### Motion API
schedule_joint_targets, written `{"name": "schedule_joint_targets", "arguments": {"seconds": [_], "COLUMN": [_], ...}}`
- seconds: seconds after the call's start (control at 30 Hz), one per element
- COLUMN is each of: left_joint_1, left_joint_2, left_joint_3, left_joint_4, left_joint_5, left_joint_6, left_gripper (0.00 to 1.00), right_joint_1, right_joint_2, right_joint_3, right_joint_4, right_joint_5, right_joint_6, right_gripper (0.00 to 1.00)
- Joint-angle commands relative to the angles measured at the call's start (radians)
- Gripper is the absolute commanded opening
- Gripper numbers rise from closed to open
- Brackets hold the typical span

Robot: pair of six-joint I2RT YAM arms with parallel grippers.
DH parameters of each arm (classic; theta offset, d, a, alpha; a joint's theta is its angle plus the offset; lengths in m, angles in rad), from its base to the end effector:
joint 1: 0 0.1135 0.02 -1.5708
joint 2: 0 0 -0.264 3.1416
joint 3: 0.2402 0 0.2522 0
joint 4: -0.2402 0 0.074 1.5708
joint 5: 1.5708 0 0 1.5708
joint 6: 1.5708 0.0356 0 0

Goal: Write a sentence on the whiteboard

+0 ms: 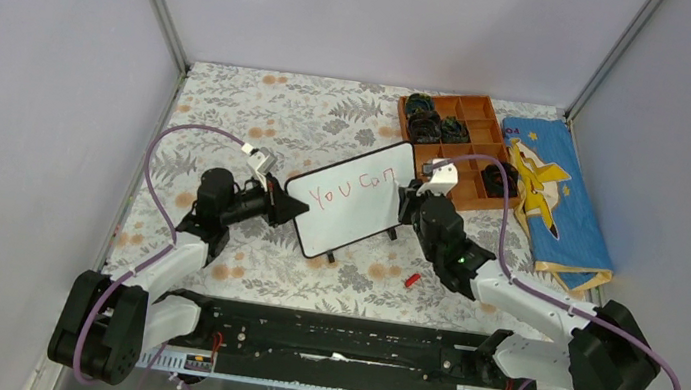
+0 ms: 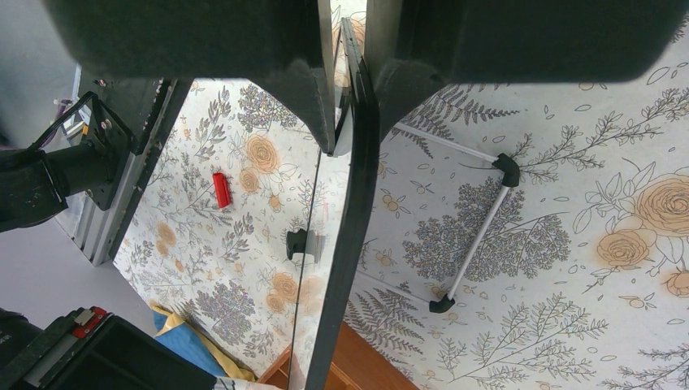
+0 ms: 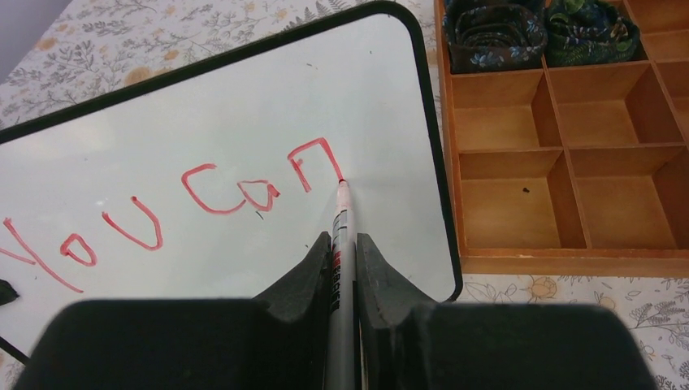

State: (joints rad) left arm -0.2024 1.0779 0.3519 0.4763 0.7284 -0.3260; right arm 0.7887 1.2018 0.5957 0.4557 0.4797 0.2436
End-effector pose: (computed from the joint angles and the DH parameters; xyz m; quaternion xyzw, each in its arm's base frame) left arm 0.2064 -0.0665 0.2035 0.1726 0.7499 -0.4212 0.4800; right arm 0.1982 0.1762 0.2537 -0.0491 0.7510 0.1559 0.6397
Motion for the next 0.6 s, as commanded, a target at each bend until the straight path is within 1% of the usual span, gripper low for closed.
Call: {"name": "schedule_joint_targets", "arguments": {"seconds": [0.0,0.17,0.37,0.47,0.57], "left_joint_1": [-0.006,-0.006,-0.008,-0.009,-0.009], "left_joint_2": [0.014,0.013,0.01,0.013,0.016], "left_joint_3": [0.004,0.004,0.005,0.006,0.007], "left_joint_4": [-0.07,-0.072,-0.072,-0.071,-0.074], "left_joint_5": [-0.068,-0.072,-0.075,-0.078,-0.08], "left_joint_6": [0.094,0.093,0.094,0.095,0.094], "left_gripper": [0.13,0.13,0.13,0.13,0.13], "right_joint_1": [-0.009,-0.009,-0.001,0.048,0.139], "right_joint_2": [-0.03,-0.114,-0.255,-0.283,-0.28], "right_joint_3": [-0.014,-0.011,-0.056,-0.098,-0.142], "right_joint_4": [0.005,-0.004,-0.005,0.007,0.039], "right_joint_5": [0.009,0.009,-0.104,-0.123,-0.078], "right_joint_6": [0.019,0.024,0.056,0.069,0.053], "right_gripper": [0.0,0.0,0.0,0.0,0.0]}}
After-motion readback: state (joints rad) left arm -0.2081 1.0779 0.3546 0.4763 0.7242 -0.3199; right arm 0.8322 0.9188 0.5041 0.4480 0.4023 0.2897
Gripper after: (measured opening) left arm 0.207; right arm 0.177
